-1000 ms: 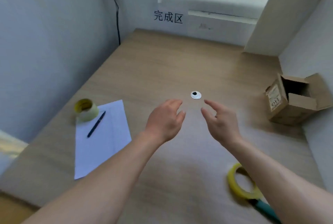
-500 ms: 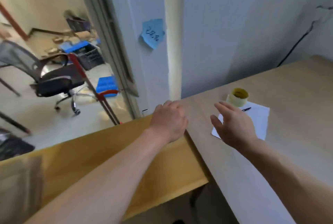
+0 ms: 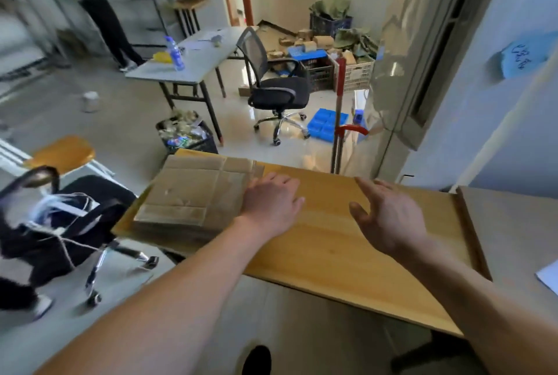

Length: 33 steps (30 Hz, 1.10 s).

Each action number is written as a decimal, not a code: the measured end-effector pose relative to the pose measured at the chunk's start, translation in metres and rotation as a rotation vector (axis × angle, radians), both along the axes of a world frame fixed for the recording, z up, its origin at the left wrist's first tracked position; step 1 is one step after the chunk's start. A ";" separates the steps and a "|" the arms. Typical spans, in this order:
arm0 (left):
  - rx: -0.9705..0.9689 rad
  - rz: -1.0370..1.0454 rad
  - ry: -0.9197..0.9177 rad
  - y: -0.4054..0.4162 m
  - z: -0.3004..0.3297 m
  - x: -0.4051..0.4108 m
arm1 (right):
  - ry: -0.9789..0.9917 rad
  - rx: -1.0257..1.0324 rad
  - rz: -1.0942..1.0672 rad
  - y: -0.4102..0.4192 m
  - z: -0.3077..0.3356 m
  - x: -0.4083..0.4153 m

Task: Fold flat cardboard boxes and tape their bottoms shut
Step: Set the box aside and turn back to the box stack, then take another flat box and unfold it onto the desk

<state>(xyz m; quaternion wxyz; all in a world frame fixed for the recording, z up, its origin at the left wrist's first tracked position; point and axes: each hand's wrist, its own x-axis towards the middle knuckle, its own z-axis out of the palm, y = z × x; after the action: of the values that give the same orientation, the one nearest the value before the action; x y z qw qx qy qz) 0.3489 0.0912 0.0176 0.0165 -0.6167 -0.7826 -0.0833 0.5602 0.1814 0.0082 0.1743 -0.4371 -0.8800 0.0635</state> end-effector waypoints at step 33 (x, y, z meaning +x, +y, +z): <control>-0.399 0.130 -0.190 -0.118 -0.170 -0.382 | -0.349 -0.419 0.011 -0.079 -0.152 -0.343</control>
<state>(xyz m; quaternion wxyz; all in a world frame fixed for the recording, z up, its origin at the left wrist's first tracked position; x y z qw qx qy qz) -0.0330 -0.0263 -0.1522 -0.1745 -0.5453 -0.8197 0.0167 0.2176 0.1023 -0.1439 -0.0748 -0.4632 -0.8668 0.1690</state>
